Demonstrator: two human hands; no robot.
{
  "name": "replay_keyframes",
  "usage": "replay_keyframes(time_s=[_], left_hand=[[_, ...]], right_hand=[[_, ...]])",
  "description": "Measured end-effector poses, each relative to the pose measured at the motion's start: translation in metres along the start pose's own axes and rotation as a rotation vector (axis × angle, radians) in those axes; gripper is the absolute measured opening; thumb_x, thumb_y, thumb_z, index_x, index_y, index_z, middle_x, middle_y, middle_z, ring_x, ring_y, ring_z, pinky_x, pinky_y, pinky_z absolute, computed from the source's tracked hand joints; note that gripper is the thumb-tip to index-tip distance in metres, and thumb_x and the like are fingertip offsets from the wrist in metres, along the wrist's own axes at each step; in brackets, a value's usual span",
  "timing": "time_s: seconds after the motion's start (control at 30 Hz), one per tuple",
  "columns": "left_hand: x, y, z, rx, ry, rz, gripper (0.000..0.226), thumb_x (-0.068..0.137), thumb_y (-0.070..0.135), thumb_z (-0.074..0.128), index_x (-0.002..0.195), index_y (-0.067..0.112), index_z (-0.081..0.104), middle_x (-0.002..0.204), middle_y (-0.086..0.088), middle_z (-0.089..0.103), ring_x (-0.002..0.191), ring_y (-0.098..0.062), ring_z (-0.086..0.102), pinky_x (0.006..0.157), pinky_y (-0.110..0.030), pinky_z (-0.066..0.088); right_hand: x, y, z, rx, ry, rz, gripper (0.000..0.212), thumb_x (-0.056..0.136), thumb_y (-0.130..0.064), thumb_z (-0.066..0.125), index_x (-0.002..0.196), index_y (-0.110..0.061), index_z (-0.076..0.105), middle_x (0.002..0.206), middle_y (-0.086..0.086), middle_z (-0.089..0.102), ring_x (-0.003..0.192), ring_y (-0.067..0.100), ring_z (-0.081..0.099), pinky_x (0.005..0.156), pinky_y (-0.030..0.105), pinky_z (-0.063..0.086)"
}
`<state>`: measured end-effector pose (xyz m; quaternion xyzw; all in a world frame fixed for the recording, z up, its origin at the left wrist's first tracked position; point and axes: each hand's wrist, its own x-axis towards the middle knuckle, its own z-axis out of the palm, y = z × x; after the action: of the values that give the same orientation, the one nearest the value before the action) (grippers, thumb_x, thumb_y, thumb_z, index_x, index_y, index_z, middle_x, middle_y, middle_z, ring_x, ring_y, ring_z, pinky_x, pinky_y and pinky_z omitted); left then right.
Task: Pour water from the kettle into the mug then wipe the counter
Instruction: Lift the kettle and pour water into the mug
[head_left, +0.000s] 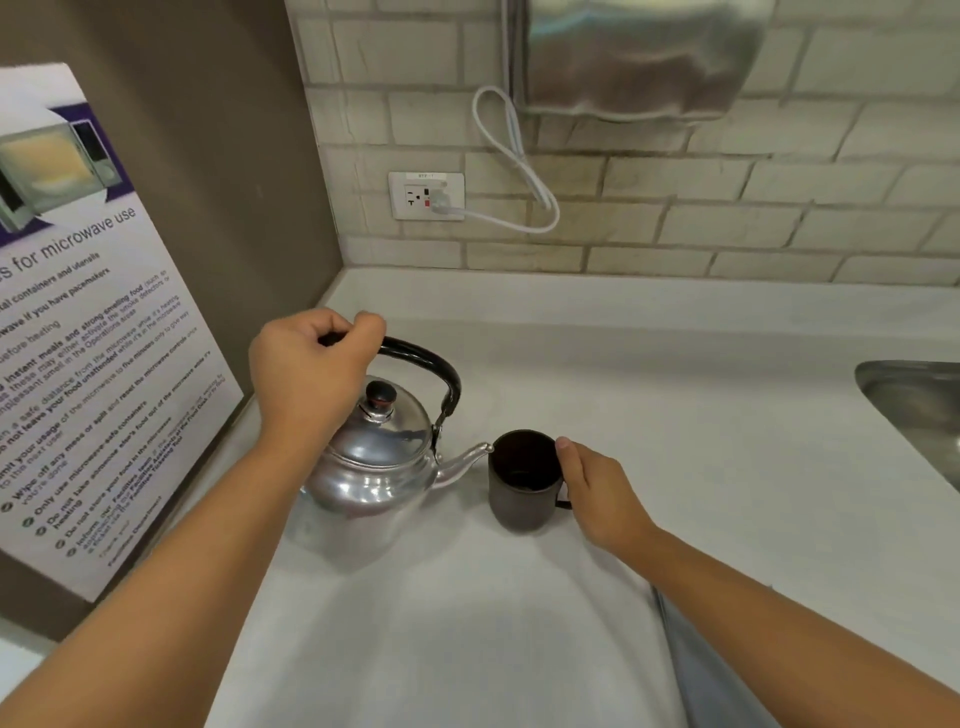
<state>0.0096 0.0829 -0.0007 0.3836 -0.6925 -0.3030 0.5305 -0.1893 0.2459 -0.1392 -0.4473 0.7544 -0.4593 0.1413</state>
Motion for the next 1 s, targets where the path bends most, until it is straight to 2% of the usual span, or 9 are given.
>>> replay_keyframes(time_s=[0.2, 0.37, 0.57, 0.67, 0.83, 1.0], left_hand=[[0.014, 0.016, 0.007, 0.059, -0.037, 0.097, 0.034, 0.072, 0.026, 0.064, 0.041, 0.023, 0.051, 0.034, 0.012, 0.041, 0.037, -0.005, 0.035, 0.04, -0.01, 0.026], [0.021, 0.028, 0.014, 0.076, -0.083, 0.141, 0.029, 0.072, 0.029, 0.064, 0.045, 0.02, 0.057, 0.035, 0.012, 0.044, 0.038, -0.006, 0.038, 0.041, -0.012, 0.029], [0.023, 0.034, 0.022, 0.124, -0.137, 0.159, 0.029, 0.07, 0.034, 0.062, 0.046, 0.018, 0.059, 0.038, 0.011, 0.048, 0.038, -0.007, 0.04, 0.046, -0.021, 0.037], [0.023, 0.036, 0.025, 0.15, -0.153, 0.174, 0.029, 0.069, 0.034, 0.063, 0.046, 0.017, 0.059, 0.037, 0.005, 0.046, 0.037, -0.008, 0.039, 0.046, -0.023, 0.038], [0.023, 0.041, 0.025, 0.163, -0.191, 0.191, 0.028, 0.07, 0.03, 0.063, 0.046, 0.017, 0.057, 0.032, 0.01, 0.045, 0.029, -0.005, 0.048, 0.036, -0.012, 0.03], [0.027, 0.044, 0.022, 0.197, -0.205, 0.211, 0.029, 0.071, 0.033, 0.062, 0.045, 0.02, 0.056, 0.034, 0.013, 0.048, 0.031, -0.004, 0.048, 0.037, -0.009, 0.028]], right_hand=[[0.001, 0.002, -0.002, 0.002, -0.02, -0.011, 0.048, 0.101, -0.04, 0.026, 0.056, -0.024, 0.036, 0.048, -0.011, 0.041, 0.047, 0.001, 0.045, 0.051, 0.011, 0.036], [0.002, 0.001, -0.003, -0.004, -0.031, -0.013, 0.047, 0.101, -0.04, 0.026, 0.057, -0.026, 0.036, 0.05, -0.01, 0.042, 0.049, 0.0, 0.046, 0.053, 0.01, 0.037], [0.002, 0.002, -0.004, -0.022, -0.042, -0.017, 0.048, 0.101, -0.041, 0.025, 0.057, -0.024, 0.037, 0.05, -0.009, 0.042, 0.048, 0.001, 0.045, 0.052, 0.011, 0.036], [0.002, 0.002, -0.004, -0.026, -0.042, -0.018, 0.048, 0.101, -0.04, 0.025, 0.057, -0.025, 0.037, 0.049, -0.008, 0.042, 0.048, 0.002, 0.045, 0.052, 0.011, 0.036], [0.003, 0.002, -0.004, -0.021, -0.05, -0.01, 0.048, 0.101, -0.041, 0.025, 0.058, -0.024, 0.038, 0.051, -0.009, 0.043, 0.049, 0.002, 0.044, 0.051, 0.012, 0.035], [0.003, 0.001, -0.004, -0.025, -0.054, -0.011, 0.048, 0.101, -0.039, 0.025, 0.058, -0.025, 0.037, 0.051, -0.008, 0.043, 0.048, 0.002, 0.044, 0.052, 0.012, 0.036]])
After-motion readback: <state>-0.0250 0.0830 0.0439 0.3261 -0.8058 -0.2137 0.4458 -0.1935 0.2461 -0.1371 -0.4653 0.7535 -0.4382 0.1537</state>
